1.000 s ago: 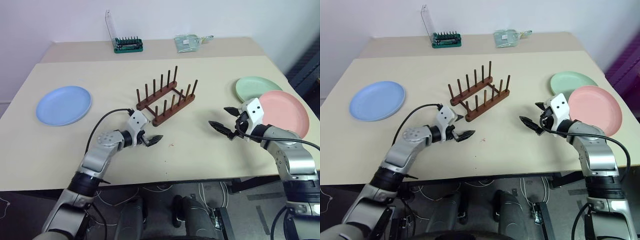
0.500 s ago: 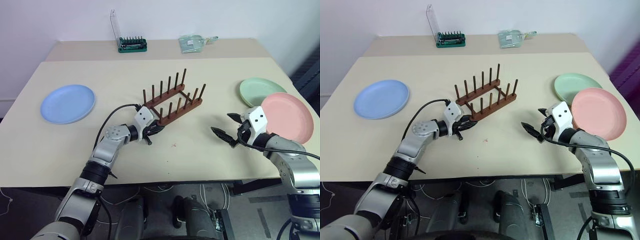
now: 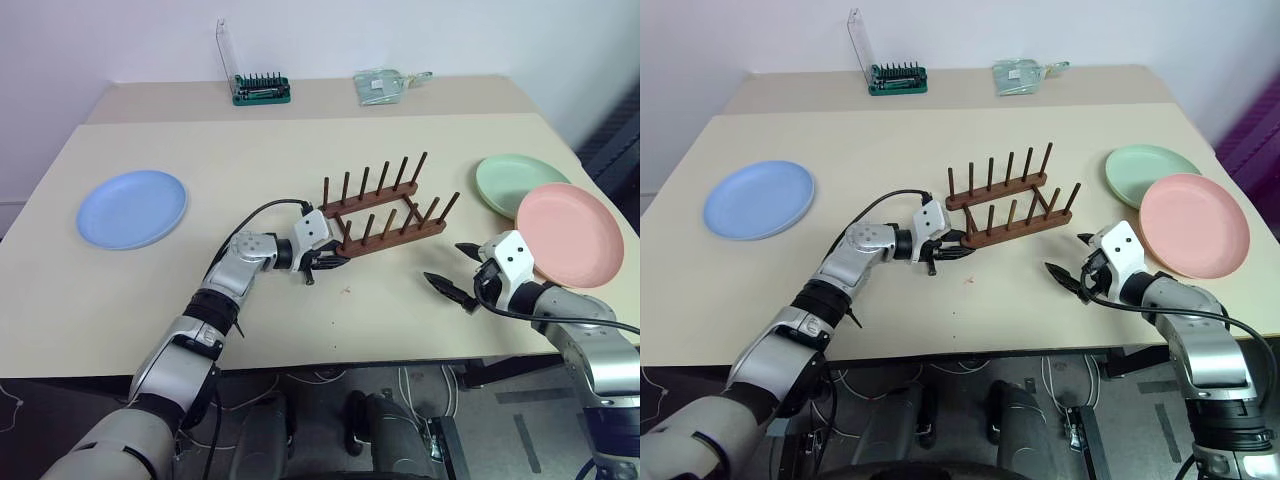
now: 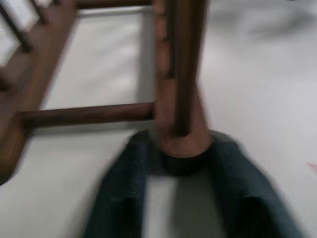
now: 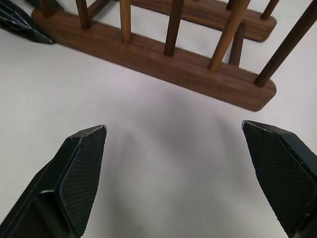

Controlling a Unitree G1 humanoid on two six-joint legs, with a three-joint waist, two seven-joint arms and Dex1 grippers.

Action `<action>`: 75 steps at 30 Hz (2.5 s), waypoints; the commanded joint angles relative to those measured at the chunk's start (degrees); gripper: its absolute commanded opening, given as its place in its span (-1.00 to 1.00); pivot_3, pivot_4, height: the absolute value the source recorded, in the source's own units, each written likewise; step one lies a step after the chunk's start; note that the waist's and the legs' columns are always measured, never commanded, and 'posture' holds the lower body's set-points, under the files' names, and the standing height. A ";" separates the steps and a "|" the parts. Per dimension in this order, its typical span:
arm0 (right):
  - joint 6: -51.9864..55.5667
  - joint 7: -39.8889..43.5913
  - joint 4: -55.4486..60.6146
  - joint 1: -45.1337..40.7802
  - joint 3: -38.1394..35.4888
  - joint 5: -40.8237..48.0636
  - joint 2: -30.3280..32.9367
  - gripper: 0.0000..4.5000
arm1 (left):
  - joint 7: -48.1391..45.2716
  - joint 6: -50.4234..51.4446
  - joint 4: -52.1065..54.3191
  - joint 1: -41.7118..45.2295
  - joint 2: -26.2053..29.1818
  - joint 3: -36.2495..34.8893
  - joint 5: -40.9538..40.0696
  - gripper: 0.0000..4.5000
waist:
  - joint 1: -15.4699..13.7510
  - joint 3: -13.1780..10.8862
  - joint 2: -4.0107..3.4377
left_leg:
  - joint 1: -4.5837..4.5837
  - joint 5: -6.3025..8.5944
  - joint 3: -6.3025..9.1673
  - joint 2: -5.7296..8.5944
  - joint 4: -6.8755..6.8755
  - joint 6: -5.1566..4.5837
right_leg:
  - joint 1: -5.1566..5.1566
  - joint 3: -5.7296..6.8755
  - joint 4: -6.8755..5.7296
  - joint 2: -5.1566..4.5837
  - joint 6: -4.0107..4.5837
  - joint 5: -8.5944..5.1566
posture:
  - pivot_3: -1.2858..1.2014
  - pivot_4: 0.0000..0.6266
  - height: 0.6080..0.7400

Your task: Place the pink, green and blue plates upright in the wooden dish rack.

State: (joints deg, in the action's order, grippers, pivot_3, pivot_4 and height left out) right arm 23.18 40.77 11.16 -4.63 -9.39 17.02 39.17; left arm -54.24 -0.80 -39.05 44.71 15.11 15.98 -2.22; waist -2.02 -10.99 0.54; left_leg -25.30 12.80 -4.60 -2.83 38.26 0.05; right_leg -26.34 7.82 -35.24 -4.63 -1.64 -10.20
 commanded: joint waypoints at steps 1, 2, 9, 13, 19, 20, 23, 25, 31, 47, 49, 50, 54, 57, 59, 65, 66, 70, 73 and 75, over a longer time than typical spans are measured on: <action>-0.40 -0.44 1.13 -0.90 -0.05 -1.40 1.27 0.76 | 2.21 3.24 2.90 -3.75 3.90 -1.95 1.47 0.66 | 0.19 0.01 -0.01 | 0.02 0.00 0.00 -0.01 -0.02 0.00 | 0.00 0.00 -0.01 0.00 0.00 0.00 | 0.03 -0.52 0.84; -0.45 -0.47 0.88 -0.98 0.13 -1.85 1.43 0.57 | 2.24 4.27 4.34 -4.68 4.44 -2.31 1.18 0.95 | 0.37 0.01 -0.01 | 0.03 0.00 -0.01 -0.02 -0.04 0.00 | 0.00 -0.01 -0.01 0.00 0.00 0.00 | 0.03 -0.52 0.84; -1.09 -1.32 -4.39 -5.80 4.96 -6.57 0.49 -1.00 | -2.79 17.79 31.57 -16.48 9.06 -2.70 -6.09 0.13 | 1.42 0.06 -0.03 | 0.08 0.00 -0.02 -0.06 -0.11 0.00 | -0.02 -0.02 -0.06 0.03 0.00 0.00 | 0.03 -0.52 0.84; -1.44 -3.52 -9.32 -10.20 8.72 -10.89 -0.56 -1.00 | -1.98 22.31 40.13 -17.96 7.20 3.75 -3.50 -0.32 | 0.74 0.06 -0.04 | 0.01 0.00 0.01 -0.01 -0.02 0.00 | 0.01 -0.02 -0.05 -0.07 0.10 -0.06 | 0.03 -0.52 0.84; -3.35 -7.79 -17.90 -16.52 12.41 -15.71 -3.87 -1.00 | 10.61 25.30 31.28 -14.03 1.21 8.21 5.90 -0.32 | -0.23 0.13 -0.05 | 0.05 0.00 -0.03 0.08 0.03 -0.01 | 0.10 -0.05 -0.01 -0.05 0.08 -0.05 | 0.03 -0.52 0.84; -3.73 -8.43 -19.07 -17.32 12.61 -16.22 -4.52 -1.00 | 13.40 26.08 29.04 -13.19 0.11 7.66 6.84 -0.32 | -0.25 0.15 -0.02 | 0.07 -0.01 -0.02 0.08 0.04 -0.02 | 0.15 -0.04 -0.02 -0.04 0.08 -0.05 | 0.03 -0.52 0.84; -6.26 -11.33 -24.53 -21.02 13.50 -18.54 -6.94 -1.00 | 19.81 24.99 22.49 -10.61 -1.76 6.21 8.83 -0.32 | -0.11 0.19 0.01 | 0.22 -0.01 0.03 0.07 0.11 -0.03 | 0.35 -0.03 -0.02 -0.03 0.07 -0.04 | 0.03 -0.52 0.84; -7.69 -12.81 -27.83 -23.21 13.63 -19.49 -8.17 -1.00 | 23.36 23.41 18.55 -9.02 -2.40 5.57 9.54 -0.32 | 0.03 0.19 0.01 | 0.47 -0.01 0.05 0.05 0.09 -0.02 | 0.59 -0.03 -0.01 -0.03 0.07 -0.05 | 0.03 -0.52 0.84; -11.74 -15.29 -36.85 -29.34 14.16 -21.56 -10.62 -1.00 | 31.08 18.74 6.56 -3.87 -3.55 2.47 9.27 -0.32 | 1.53 0.20 -0.01 | 0.89 0.01 0.05 0.00 -0.08 -0.01 | 0.92 -0.02 0.05 -0.03 0.07 -0.06 | 0.03 -0.52 0.84; -6.29 -6.39 -10.33 -15.99 2.53 -12.20 -0.81 -0.19 | 15.21 10.77 27.43 -14.11 -1.79 3.55 1.22 -0.34 | 2.26 0.18 -0.10 | 0.83 0.14 0.01 -0.03 -0.35 -0.11 | 0.82 -0.04 0.00 -0.15 -0.25 -0.20 | 0.03 -0.52 0.84; -2.87 -7.54 -5.37 -12.61 -1.37 -11.96 1.40 0.24 | 11.74 11.73 32.34 -16.58 -1.47 4.08 -0.94 -0.34 | 1.61 0.17 -0.10 | 0.81 0.17 -0.04 0.00 -0.32 -0.13 | 0.79 -0.06 0.03 -0.20 -0.27 -0.21 | 0.03 -0.52 0.84; -1.71 -7.87 -3.64 -11.10 -2.79 -12.30 2.54 0.50 | 10.13 13.20 34.10 -17.49 -1.48 4.19 -2.28 -0.34 | 1.37 0.17 -0.10 | 0.82 0.18 -0.05 0.00 -0.28 -0.13 | 0.80 -0.05 0.04 -0.21 -0.19 -0.26 | 0.03 -0.52 0.84; 3.68 -8.11 -1.70 -6.88 -7.29 -12.03 5.56 0.71 | 2.93 16.20 38.55 -19.40 -1.02 5.24 -7.09 -0.34 | 1.19 0.16 -0.09 | 0.82 0.29 0.02 -0.02 -0.17 0.04 | 0.89 0.02 0.15 -0.23 -0.05 -0.35 | 0.03 -0.52 0.84; 6.62 -10.20 -4.43 -5.33 -7.15 -13.80 5.79 0.71 | 0.40 17.29 39.23 -18.90 -0.45 5.73 -7.92 -0.34 | 1.35 0.15 -0.10 | 0.81 0.31 0.03 -0.01 -0.19 0.06 | 0.89 0.06 0.21 -0.25 -0.05 -0.36 | 0.03 -0.52 0.84; 7.16 -11.11 -5.87 -4.75 -6.21 -14.95 5.74 0.71 | 0.04 17.57 39.08 -18.50 -0.36 5.62 -7.90 -0.34 | 1.34 0.14 -0.12 | 0.81 0.34 0.02 -0.01 -0.22 0.02 | 0.88 0.06 0.22 -0.25 -0.05 -0.37 | 0.03 -0.52 0.84; 6.79 -13.42 -10.73 -5.97 -3.99 -16.85 5.03 0.12 | 1.21 17.29 39.15 -18.23 -0.56 4.42 -7.66 -0.34 | 1.32 0.13 -0.13 | 0.78 0.26 -0.02 0.01 -0.22 -0.16 | 0.83 0.03 0.21 -0.24 -0.06 -0.37 | 0.03 -0.52 0.84; 6.23 -13.55 -11.15 -6.01 -3.40 -17.45 5.40 -0.10 | 1.40 17.25 39.36 -18.51 -0.39 4.36 -7.54 -0.34 | 1.32 0.13 -0.13 | 0.77 0.26 -0.02 0.02 -0.22 -0.16 | 0.83 0.03 0.21 -0.25 -0.06 -0.37 | 0.03 -0.52 0.84; 5.13 -13.24 -11.07 -6.11 -2.62 -18.19 6.24 -0.99 | 1.86 16.95 40.16 -19.72 0.30 4.46 -7.31 -0.34 | 1.32 0.12 -0.14 | 0.77 0.26 -0.01 0.02 -0.22 -0.16 | 0.83 0.03 0.21 -0.25 -0.07 -0.37 | 0.03 -0.52 0.84; 4.89 -13.12 -9.86 -5.68 -2.75 -18.83 6.88 -0.99 | 2.15 16.71 40.26 -20.21 0.76 4.77 -7.06 -0.34 | 1.31 0.12 -0.13 | 0.77 0.26 -0.01 0.02 -0.22 -0.16 | 0.83 0.03 0.22 -0.25 -0.07 -0.37 | 0.03 -0.52 0.84; 5.25 -12.63 -7.19 -4.83 -3.24 -19.60 8.40 -0.99 | 2.28 16.39 40.11 -20.44 1.06 4.93 -6.76 -0.34 | 1.31 0.12 -0.15 | 0.77 0.27 -0.01 0.02 -0.22 -0.15 | 0.83 0.03 0.21 -0.25 -0.07 -0.37 | 0.03 -0.52 0.84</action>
State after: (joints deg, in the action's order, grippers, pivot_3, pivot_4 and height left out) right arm 29.03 27.87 0.16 -9.56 -11.32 -1.59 45.08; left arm -52.19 16.79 -1.03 24.62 15.95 21.25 -9.21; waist -0.71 -10.87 0.40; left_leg -24.53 13.06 -4.61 -2.80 38.04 -0.11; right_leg -25.51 7.85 -35.02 -4.89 -1.71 -10.57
